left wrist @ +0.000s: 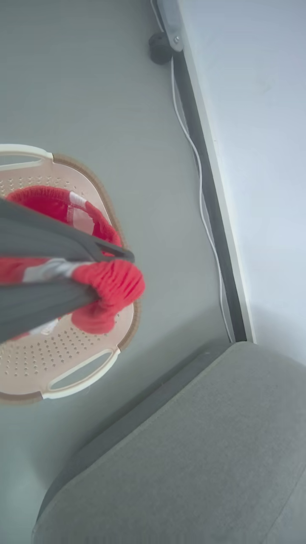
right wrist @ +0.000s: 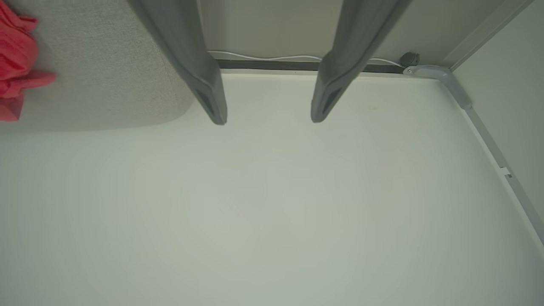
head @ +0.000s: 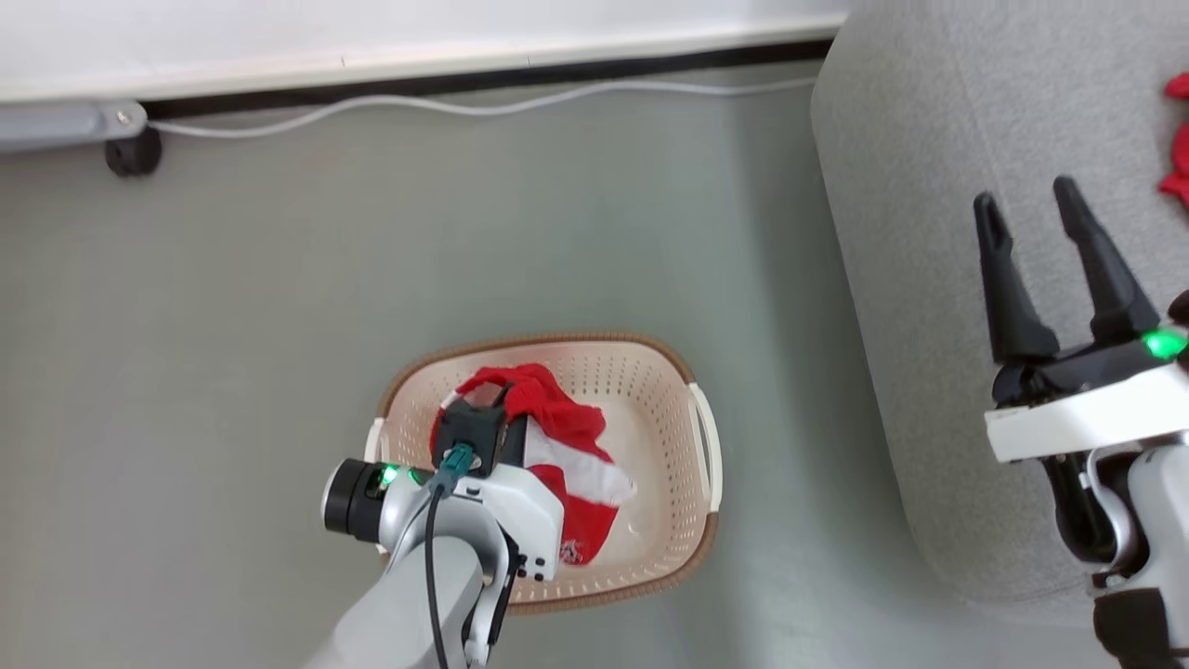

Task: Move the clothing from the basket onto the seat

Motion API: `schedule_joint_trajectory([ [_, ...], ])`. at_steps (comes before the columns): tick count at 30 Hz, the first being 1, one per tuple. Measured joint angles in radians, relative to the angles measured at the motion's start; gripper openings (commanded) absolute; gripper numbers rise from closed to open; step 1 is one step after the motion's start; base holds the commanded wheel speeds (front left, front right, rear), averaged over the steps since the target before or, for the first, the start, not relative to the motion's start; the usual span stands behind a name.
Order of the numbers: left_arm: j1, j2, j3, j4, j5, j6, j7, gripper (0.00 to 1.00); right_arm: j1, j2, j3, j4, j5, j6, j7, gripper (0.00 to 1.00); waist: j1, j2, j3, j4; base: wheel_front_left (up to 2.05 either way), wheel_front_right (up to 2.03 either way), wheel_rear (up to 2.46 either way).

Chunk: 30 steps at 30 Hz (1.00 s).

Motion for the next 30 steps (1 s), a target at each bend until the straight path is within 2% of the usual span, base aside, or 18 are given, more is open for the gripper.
schedule_joint_trajectory([
  [7,0.108,0.0,0.141,-0.148,0.119,-0.032,0.0,0.0,0.059,0.024,0.001,0.044,-0.029,0.0,0.0,1.0,0.0,0.0,-0.093,0.012,0.0,0.0,0.0],
  [14,0.155,0.0,0.219,-0.281,0.191,-0.061,0.0,0.0,0.108,0.043,0.001,0.073,-0.06,0.0,0.0,1.0,0.0,0.0,-0.159,0.03,0.0,0.0,0.0],
  [23,0.15,0.001,0.249,-0.416,0.253,-0.096,0.0,0.0,0.15,0.07,0.001,0.106,-0.069,0.0,0.0,1.0,0.0,0.0,-0.203,0.045,0.0,0.0,0.0],
  [30,0.061,0.0,0.254,-0.475,0.288,-0.106,-0.002,0.0,0.164,0.078,0.001,0.125,-0.079,0.0,0.0,1.0,0.0,0.0,-0.212,0.042,0.0,0.0,0.0],
])
